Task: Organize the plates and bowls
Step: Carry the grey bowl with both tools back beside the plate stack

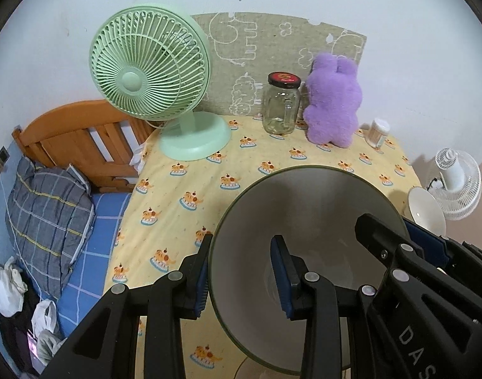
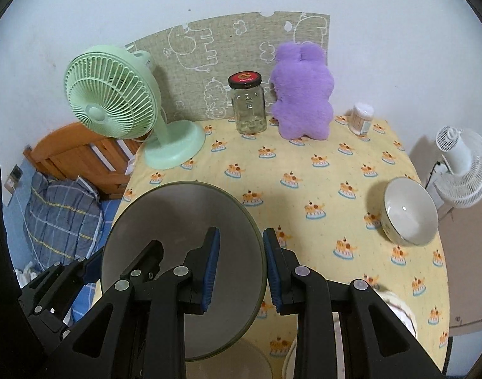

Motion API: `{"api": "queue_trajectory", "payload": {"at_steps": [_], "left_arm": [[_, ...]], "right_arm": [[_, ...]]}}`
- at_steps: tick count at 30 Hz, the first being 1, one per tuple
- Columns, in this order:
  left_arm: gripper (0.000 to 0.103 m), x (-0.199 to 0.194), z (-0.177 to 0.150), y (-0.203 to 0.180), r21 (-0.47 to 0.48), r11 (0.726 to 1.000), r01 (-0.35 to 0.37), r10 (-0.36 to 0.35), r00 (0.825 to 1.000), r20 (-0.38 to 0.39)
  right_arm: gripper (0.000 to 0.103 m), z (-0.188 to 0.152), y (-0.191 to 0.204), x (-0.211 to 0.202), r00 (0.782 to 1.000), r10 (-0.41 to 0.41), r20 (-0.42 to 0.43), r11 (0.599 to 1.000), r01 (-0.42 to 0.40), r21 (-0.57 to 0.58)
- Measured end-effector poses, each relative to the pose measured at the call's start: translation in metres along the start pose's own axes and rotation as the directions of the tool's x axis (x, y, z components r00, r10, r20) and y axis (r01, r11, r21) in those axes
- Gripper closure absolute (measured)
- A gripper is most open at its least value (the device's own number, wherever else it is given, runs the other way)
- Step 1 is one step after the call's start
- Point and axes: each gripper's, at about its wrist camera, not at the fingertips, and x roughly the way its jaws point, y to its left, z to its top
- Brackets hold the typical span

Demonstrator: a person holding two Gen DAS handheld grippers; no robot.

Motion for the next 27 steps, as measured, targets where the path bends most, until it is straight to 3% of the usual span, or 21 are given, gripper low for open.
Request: {"api": "queue_trajectory", "payload": {"at_steps": [12, 27], "left_arm": [[0.068, -0.028, -0.043, -0.001, 0.035, 0.998, 0.046, -0.046, 0.999, -0.006], [0.068, -0.027, -0.095, -0.002, 0.05, 0.995, 0.087, -0.082, 0.993, -0.09]], "right_arm": [[0.07, -0.046, 0.003, -0.036, 0.999, -0.035, 0.002, 0.999, 0.035, 0.031], [0.07, -0.101, 0.001, -0.039, 0.995, -0.076, -0.064, 0.995, 0.08, 0.06]]}}
